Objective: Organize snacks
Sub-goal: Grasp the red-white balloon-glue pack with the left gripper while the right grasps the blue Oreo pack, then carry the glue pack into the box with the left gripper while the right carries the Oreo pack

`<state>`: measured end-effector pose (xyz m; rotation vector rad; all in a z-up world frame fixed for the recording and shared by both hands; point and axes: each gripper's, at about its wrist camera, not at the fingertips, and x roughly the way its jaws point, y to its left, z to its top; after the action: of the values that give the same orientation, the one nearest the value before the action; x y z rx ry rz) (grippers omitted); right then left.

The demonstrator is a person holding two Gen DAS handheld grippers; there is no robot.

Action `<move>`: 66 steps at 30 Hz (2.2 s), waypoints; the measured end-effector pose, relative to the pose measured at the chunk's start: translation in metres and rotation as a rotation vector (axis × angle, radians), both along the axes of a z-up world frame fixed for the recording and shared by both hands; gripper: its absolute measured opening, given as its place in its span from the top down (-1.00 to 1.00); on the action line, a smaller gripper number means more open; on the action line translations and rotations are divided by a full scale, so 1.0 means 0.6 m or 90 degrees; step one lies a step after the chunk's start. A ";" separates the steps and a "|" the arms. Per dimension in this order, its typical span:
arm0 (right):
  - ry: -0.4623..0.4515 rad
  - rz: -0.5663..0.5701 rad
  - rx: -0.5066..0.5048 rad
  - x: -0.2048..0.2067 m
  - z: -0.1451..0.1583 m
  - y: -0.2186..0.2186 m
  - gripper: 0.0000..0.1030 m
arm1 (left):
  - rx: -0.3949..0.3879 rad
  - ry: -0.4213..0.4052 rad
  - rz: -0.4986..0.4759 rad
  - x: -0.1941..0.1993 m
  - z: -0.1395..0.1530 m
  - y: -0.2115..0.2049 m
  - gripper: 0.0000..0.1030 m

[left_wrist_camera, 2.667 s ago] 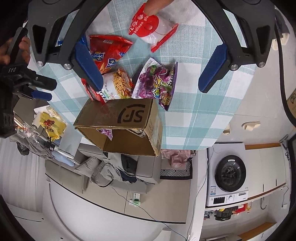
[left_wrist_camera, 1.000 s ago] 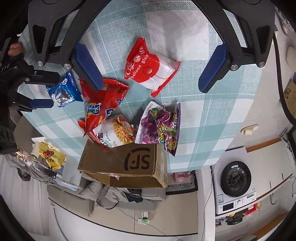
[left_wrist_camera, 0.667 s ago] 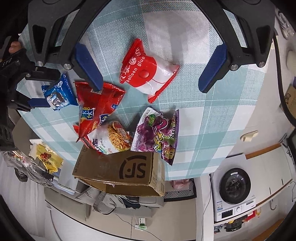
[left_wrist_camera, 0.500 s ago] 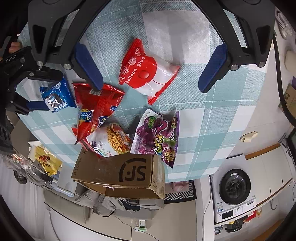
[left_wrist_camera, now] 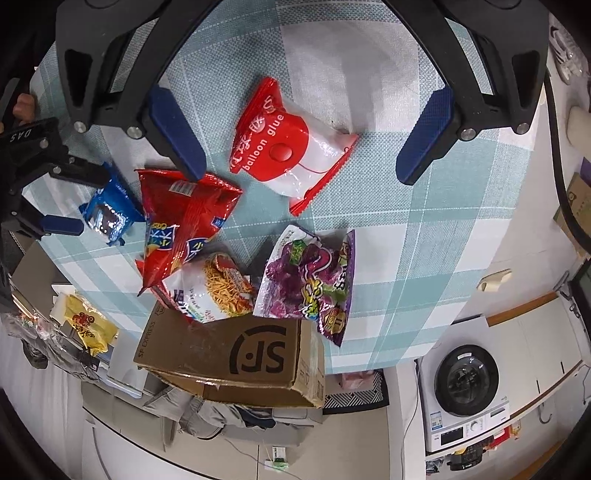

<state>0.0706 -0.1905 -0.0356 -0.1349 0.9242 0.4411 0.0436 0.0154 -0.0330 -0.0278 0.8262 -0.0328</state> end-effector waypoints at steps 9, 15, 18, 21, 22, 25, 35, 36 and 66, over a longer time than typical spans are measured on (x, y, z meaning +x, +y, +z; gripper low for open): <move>0.006 0.020 0.028 0.002 0.003 0.008 -0.82 | -0.002 0.031 0.015 0.009 -0.015 0.008 -0.99; 0.003 0.039 0.033 -0.001 0.000 0.018 -0.60 | -0.015 0.041 0.001 0.012 -0.021 0.010 -0.91; 0.000 0.043 0.036 -0.003 0.001 0.017 -0.49 | -0.027 0.058 -0.006 0.015 -0.029 0.013 -0.62; -0.003 0.044 0.038 -0.003 0.002 0.016 -0.36 | -0.047 0.052 -0.018 0.013 -0.028 0.017 -0.37; -0.002 0.045 0.040 -0.003 0.001 0.016 -0.33 | -0.052 0.051 -0.021 0.011 -0.028 0.019 -0.35; 0.000 0.047 0.051 -0.004 0.003 0.012 -0.23 | -0.060 0.047 -0.025 0.010 -0.028 0.020 -0.23; 0.006 0.034 0.096 0.001 0.010 -0.016 0.07 | -0.092 0.032 -0.033 0.002 -0.024 0.029 -0.04; 0.006 0.034 0.099 0.000 0.010 -0.017 0.07 | -0.090 0.029 -0.034 0.000 -0.022 0.028 -0.03; -0.060 0.009 0.176 0.008 0.088 -0.059 0.08 | -0.090 -0.085 -0.059 -0.010 0.092 -0.008 -0.03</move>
<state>0.0756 -0.2258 0.0172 0.0885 0.7625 0.5668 0.0374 0.0108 0.0222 -0.1196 0.6906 -0.1789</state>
